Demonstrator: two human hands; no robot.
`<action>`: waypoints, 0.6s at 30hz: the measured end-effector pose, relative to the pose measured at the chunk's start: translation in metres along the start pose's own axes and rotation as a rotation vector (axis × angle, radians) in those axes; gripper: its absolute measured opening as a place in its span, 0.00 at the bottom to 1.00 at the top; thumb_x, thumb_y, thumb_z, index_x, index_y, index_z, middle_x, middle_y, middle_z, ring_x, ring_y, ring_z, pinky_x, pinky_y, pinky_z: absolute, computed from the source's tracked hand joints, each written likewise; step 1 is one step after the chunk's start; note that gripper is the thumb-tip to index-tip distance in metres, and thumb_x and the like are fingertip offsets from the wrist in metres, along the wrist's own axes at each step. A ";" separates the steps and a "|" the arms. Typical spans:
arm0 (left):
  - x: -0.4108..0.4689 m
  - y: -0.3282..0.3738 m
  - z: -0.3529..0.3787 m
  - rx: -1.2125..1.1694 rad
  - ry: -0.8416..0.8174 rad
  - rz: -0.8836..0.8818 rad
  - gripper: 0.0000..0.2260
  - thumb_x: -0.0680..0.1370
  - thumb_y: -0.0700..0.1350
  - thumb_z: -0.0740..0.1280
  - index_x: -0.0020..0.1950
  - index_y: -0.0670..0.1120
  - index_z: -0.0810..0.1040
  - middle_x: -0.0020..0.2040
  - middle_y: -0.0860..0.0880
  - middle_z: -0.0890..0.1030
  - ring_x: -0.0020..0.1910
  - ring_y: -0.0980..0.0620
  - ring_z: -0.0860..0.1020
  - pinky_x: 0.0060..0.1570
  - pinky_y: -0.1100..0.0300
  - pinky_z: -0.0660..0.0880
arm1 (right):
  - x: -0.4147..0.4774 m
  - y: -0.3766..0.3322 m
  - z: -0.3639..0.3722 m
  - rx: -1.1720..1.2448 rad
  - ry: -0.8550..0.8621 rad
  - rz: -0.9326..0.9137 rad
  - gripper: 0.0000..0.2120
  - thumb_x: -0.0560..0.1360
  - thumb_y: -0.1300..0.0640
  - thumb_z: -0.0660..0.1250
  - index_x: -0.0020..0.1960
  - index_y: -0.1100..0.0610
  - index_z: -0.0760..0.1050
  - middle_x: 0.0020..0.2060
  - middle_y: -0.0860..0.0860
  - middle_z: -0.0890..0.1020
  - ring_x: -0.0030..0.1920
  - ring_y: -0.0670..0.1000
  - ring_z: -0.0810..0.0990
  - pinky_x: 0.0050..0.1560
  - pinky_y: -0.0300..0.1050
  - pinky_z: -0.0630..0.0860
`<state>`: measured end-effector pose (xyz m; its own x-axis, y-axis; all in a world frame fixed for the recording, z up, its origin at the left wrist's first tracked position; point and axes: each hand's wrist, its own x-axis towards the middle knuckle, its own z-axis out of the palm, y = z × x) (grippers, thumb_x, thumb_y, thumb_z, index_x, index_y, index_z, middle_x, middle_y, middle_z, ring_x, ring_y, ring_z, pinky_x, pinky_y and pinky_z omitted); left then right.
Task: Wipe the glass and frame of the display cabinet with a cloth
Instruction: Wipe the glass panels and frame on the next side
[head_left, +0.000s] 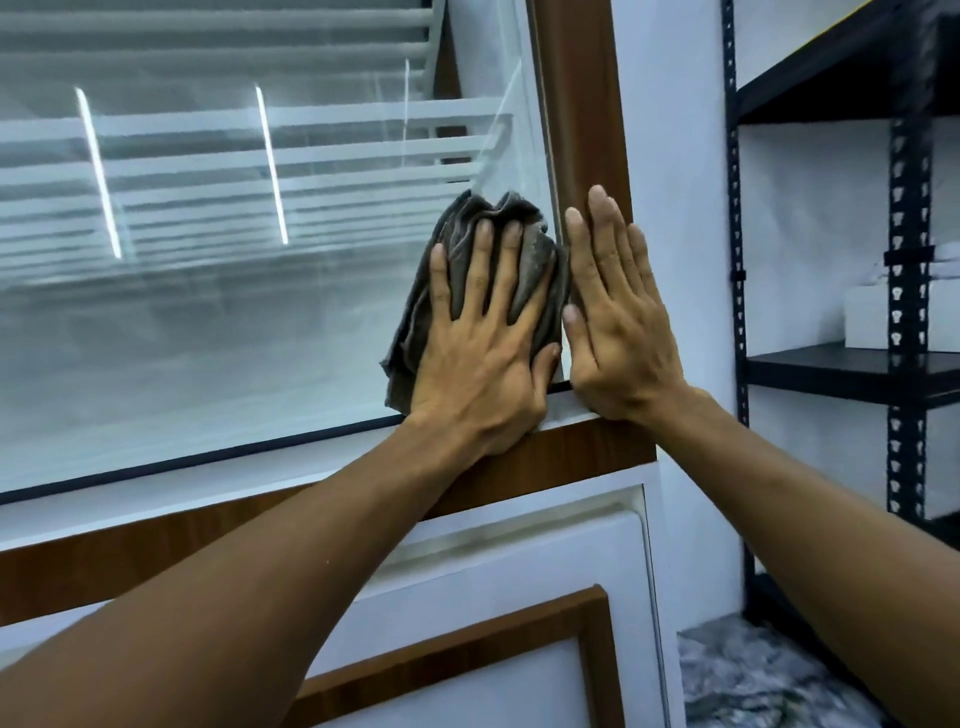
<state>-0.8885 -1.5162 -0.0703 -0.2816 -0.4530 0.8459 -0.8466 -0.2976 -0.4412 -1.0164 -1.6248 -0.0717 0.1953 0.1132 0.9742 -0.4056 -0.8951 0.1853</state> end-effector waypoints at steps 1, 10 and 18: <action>0.001 0.003 0.002 -0.008 0.003 0.022 0.35 0.85 0.58 0.53 0.86 0.44 0.45 0.86 0.39 0.44 0.84 0.38 0.41 0.80 0.33 0.41 | -0.001 0.000 0.001 0.037 0.023 0.025 0.35 0.77 0.61 0.58 0.81 0.70 0.53 0.81 0.67 0.54 0.82 0.64 0.52 0.82 0.63 0.49; 0.015 0.000 0.010 -0.041 0.074 0.077 0.33 0.84 0.56 0.56 0.86 0.44 0.50 0.86 0.42 0.46 0.85 0.42 0.43 0.81 0.36 0.45 | 0.040 0.014 -0.002 0.051 0.052 0.128 0.31 0.81 0.54 0.49 0.82 0.64 0.52 0.83 0.58 0.52 0.84 0.54 0.46 0.83 0.54 0.44; 0.106 -0.017 -0.003 -0.096 0.191 -0.085 0.32 0.84 0.52 0.51 0.86 0.43 0.48 0.86 0.41 0.47 0.85 0.41 0.43 0.80 0.35 0.47 | 0.086 0.027 -0.007 0.081 0.051 0.098 0.30 0.82 0.54 0.49 0.83 0.57 0.50 0.84 0.52 0.50 0.84 0.50 0.46 0.82 0.54 0.46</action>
<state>-0.9050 -1.5565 0.0278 -0.2802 -0.2599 0.9241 -0.9075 -0.2420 -0.3433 -1.0170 -1.6362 0.0180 0.1124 0.0436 0.9927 -0.3465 -0.9346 0.0803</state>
